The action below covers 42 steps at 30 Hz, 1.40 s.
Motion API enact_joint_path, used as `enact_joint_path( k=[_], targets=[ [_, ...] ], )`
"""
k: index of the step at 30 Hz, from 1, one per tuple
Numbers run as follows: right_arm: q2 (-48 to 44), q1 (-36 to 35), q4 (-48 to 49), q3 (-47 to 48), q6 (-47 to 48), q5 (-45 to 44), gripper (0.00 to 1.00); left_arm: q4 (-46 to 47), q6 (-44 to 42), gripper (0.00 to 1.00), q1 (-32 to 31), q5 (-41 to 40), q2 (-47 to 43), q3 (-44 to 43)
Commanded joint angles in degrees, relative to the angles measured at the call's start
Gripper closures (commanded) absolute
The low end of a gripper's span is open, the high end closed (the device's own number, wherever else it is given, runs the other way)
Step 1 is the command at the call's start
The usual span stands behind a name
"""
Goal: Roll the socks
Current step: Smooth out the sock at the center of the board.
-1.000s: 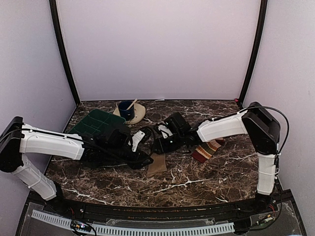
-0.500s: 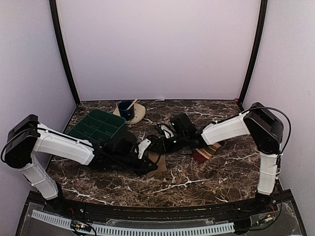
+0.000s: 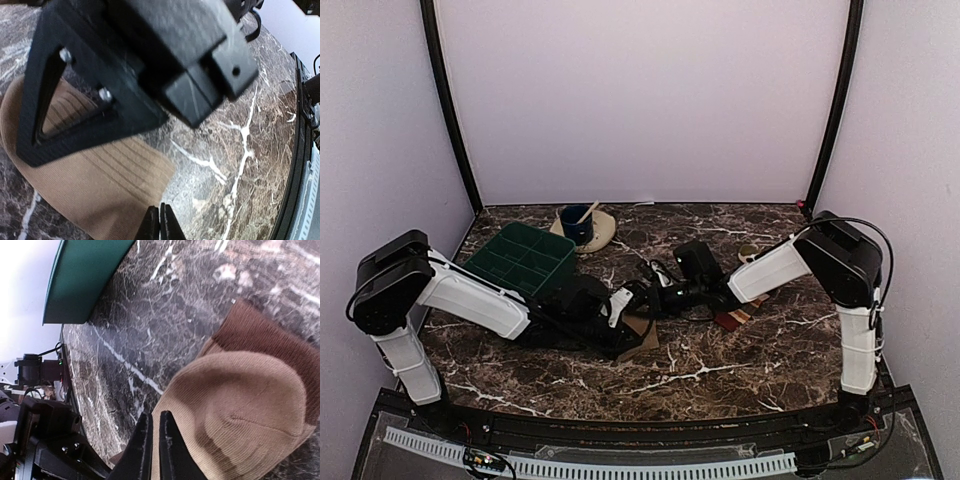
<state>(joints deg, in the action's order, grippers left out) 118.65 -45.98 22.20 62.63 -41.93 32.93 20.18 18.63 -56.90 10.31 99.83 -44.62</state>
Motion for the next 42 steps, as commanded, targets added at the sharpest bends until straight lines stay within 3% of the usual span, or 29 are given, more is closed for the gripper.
enact_joint_path(
  k=[1,14,31,42],
  targets=[
    [1.7,0.8,5.0,-0.7,-2.0,3.0,0.94,2.4,-0.4,0.96,-0.1,-1.5,1.0,-1.9],
    [5.0,1.9,5.8,-0.1,-2.9,4.0,0.96,-2.2,2.9,0.99,1.6,0.5,7.1,-5.4],
    [10.2,5.6,-4.9,9.9,2.9,2.3,0.96,-11.1,4.9,1.00,2.5,0.5,8.4,-7.3],
    [13.0,7.6,-10.4,14.4,6.4,0.6,0.96,-11.7,5.2,1.00,3.0,1.4,8.3,-7.0]
  ],
)
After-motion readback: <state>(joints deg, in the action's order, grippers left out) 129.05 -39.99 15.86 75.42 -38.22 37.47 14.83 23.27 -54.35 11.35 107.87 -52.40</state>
